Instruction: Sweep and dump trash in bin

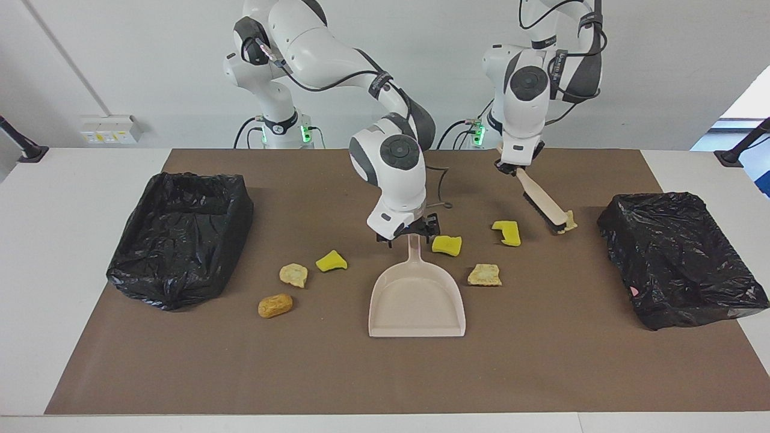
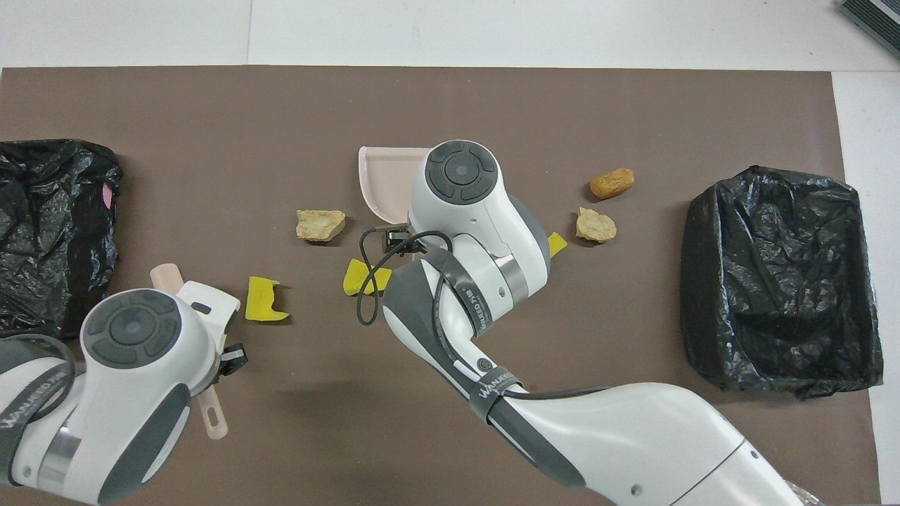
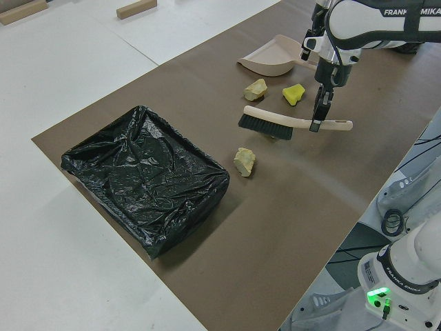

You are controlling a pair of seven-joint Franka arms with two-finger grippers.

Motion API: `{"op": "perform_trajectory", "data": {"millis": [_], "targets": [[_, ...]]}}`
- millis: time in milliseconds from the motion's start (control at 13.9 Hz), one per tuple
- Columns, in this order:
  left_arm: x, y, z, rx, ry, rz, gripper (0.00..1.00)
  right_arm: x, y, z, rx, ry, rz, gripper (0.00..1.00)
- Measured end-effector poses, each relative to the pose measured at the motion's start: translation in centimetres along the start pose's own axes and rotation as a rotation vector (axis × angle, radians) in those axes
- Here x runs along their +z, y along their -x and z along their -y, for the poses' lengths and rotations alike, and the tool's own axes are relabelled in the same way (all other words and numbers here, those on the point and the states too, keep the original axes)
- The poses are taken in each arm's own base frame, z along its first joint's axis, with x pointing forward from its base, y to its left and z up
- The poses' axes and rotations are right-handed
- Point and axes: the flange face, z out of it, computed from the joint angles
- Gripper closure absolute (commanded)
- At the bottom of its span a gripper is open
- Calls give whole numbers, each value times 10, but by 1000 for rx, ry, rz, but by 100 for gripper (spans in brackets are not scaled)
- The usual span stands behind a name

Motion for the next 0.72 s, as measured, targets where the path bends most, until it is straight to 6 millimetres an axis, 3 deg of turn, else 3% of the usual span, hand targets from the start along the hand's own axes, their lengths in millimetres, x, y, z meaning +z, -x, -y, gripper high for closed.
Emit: {"op": "perform_trajectory", "data": {"millis": [287, 359, 431, 503, 574, 718], "targets": [[22, -38, 59, 30, -59, 24, 100, 14, 10, 12, -20, 3, 8, 18], [28, -41, 67, 28, -62, 38, 100, 14, 10, 12, -20, 2, 7, 29], [36, -41, 73, 30, -66, 55, 100, 14, 9, 12, -20, 2, 6, 52], [44, -39, 74, 39, -72, 70, 100, 13, 9, 12, -20, 2, 5, 84], [52, -35, 72, 49, -79, 81, 100, 13, 9, 12, -20, 2, 5, 100], [61, -29, 65, 57, -65, 94, 100, 13, 10, 12, -19, 1, 6, 100]]}}
